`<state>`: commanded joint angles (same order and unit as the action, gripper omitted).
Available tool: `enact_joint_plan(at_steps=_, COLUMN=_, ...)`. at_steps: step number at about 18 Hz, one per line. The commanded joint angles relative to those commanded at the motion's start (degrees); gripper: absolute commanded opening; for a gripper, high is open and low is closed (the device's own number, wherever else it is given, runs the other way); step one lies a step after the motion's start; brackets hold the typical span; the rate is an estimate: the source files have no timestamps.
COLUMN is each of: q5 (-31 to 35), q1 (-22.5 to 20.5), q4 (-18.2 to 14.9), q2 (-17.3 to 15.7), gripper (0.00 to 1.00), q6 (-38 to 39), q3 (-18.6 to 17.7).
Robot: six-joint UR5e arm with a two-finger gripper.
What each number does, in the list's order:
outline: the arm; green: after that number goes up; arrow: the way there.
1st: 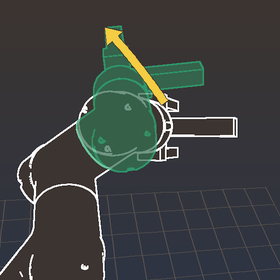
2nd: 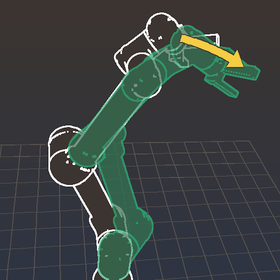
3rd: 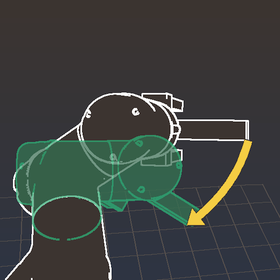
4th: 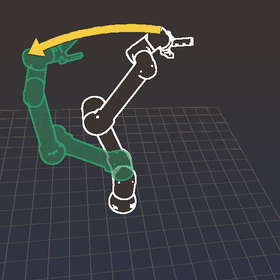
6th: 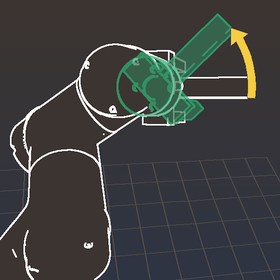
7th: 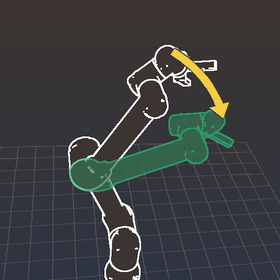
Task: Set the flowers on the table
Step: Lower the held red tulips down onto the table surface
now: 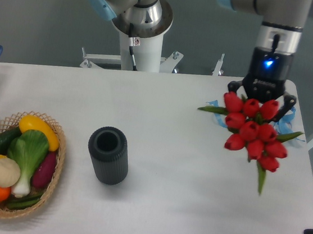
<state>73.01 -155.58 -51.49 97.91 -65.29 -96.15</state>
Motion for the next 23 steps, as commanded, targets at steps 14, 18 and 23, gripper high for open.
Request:
enact_joint_plan(at_steps=14, q5=30.53, q1=11.97, q4=-6.34, q2=13.44, gripper=0.40, q6=-6.51, q3=0.35)
enact_joint_plan(at_steps=18, q5=30.27, q1=11.88, q4=-5.64, q2=17.92, gripper=0.40, q6=-6.34, q3=2.81)
enact_joint_plan(at_steps=23, q5=30.27, q1=11.88, q4=-4.32, q2=21.35, gripper=0.40, q6=-5.90, q3=4.57)
